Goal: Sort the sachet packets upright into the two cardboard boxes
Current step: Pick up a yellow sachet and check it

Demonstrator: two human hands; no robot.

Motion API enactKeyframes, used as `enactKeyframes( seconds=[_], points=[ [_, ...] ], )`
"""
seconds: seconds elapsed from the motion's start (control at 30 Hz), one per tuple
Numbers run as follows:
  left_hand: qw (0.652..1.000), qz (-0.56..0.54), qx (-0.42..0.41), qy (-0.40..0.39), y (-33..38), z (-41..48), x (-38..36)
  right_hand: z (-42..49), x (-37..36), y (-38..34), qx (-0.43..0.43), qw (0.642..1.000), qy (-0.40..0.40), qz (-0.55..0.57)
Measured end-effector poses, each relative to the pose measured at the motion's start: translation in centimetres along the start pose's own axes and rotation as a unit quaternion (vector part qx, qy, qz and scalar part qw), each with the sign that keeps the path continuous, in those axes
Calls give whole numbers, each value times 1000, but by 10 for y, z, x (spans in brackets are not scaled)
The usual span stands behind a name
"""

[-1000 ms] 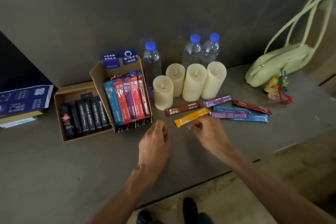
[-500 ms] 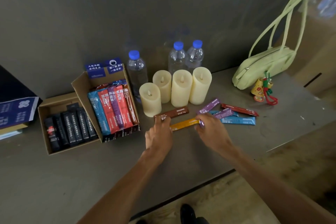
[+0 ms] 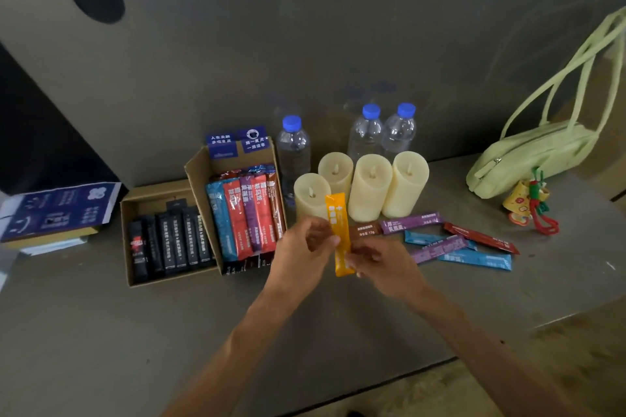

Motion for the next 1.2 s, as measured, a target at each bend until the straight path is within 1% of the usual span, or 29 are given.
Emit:
enactKeyframes(
  seconds=[0.07, 0.13, 0.27, 0.33, 0.4, 0.53, 0.63, 0.8, 0.97, 1.03, 1.07, 1.13, 1.2],
  points=[
    [1000, 7, 7, 19, -8, -10, 13, 3, -13, -16, 24, 999, -26, 28],
    [998, 13, 12, 63, -12, -19, 36, 7, -29, -25, 30, 997, -51, 49],
    [986, 42, 36, 154, -26, -29, 89, 22, -49, -25, -6, 997, -36, 72],
    [980, 72, 52, 176, -34, -26, 109, 29, -55, -26, -20, 998, -26, 47],
    [975, 101, 57, 190, -40, -20, 121, 38, -59, -30, -16, 999, -16, 29],
    [966, 147, 57, 204, -45, -7, 125, 50, -73, -42, 0, 1000, -21, 6],
    [963, 175, 51, 196, -44, 3, 118, 53, -81, -46, 3, 1000, -22, 10],
    [968, 159, 71, 181, -46, 10, 108, 58, -83, -37, -27, 999, -23, 34],
    [959, 190, 59, 202, -33, -1, 112, 58, -83, -37, -27, 998, -32, 42],
    [955, 237, 28, 178, -26, -6, 107, 58, -82, -37, -26, 998, -33, 39],
    [946, 284, 11, 155, -25, -6, 102, 58, -82, -36, -28, 998, -32, 40],
    [920, 377, -10, 103, -27, -4, 93, 58, -82, -36, -31, 998, -31, 44],
    [897, 435, -24, 71, -29, 0, 89, 58, -82, -36, -31, 998, -35, 42]
  ],
)
Point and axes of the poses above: each hand's wrist, its own z-axis towards the middle knuckle, its own x-axis out of the back of the hand, y = z × x, the point moved 10 cm from there along z, towards the middle knuckle, and after that the axes turned 1 degree about -z, right-handed, at the moved point
